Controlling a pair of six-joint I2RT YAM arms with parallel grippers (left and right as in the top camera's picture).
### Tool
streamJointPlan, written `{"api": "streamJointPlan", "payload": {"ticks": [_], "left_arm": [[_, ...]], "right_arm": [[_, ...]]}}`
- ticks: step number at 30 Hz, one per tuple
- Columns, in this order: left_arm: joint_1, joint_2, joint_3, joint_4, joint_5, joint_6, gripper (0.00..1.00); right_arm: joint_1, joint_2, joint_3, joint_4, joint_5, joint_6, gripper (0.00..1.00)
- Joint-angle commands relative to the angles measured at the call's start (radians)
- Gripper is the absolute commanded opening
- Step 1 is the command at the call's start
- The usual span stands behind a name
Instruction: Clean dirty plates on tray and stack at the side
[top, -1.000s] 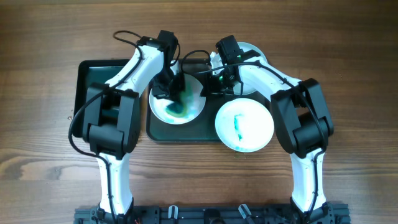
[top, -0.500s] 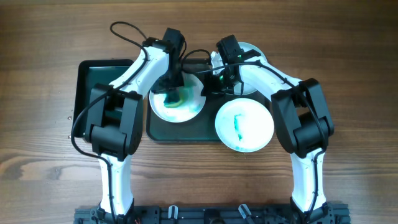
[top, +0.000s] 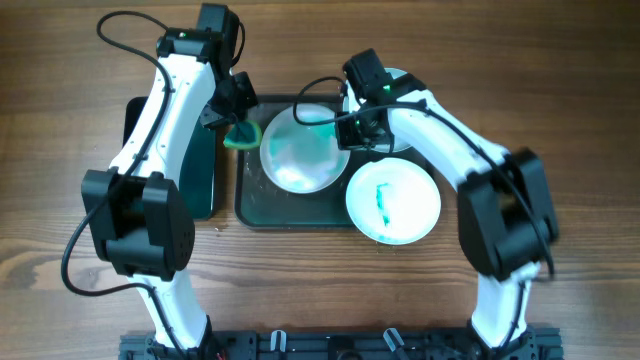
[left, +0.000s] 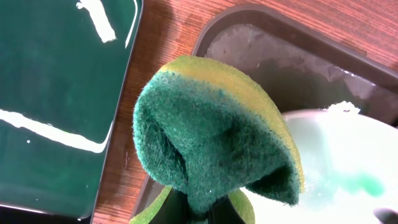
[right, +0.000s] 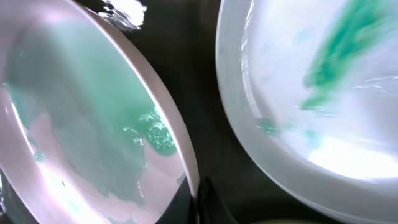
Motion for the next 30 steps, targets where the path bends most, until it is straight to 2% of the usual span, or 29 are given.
{"api": "streamJointPlan", "payload": {"ticks": [1,4,11,14,17,21,23,25,27,30], "left_arm": [[-0.003,-0.012,0.011,0.012,0.015,0.008,0.04],[-0.003,-0.012,0.011,0.011,0.015,0.008,0.04],[-0.003,-0.012,0.011,0.011,0.015,0.008,0.04],[-0.003,-0.012,0.011,0.011,0.015,0.008,0.04],[-0.003,-0.012,0.011,0.011,0.015,0.008,0.04],[-0.003,-0.012,0.011,0.012,0.015,0.008,0.04],[-0.003,-0.012,0.011,0.012,0.015,0.008,0.04],[-0.003,-0.012,0.011,0.012,0.015,0.008,0.04],[-0.003,-0.012,0.011,0.012,0.016,0.006,0.04],[-0.003,-0.012,0.011,0.013,0.016,0.004,0.04]], "right_arm": [[0.089,-0.135,0.0,-0.019,0.441,-0.018,0.04],[0.188,-0.164,0.0,-0.022,0.756,-0.028,0.04],[0.378,-0.164,0.0,-0.023,1.301,-0.031,0.04],[0.436,-0.164,0.0,-0.016,1.45,-0.031,0.04],[0.447,-0.164,0.0,-0.014,1.459,-0.026,0.04],[0.439,-0.164,-0.001,0.009,1.329,-0.023,0.04],[0.405,-0.163,-0.001,0.015,1.071,-0.003,0.04],[0.342,-0.163,-0.001,0.005,0.761,0.077,0.04],[0.229,-0.153,-0.02,0.016,0.35,0.201,0.04],[0.146,-0.121,-0.085,0.079,0.136,0.294,0.04]]}}
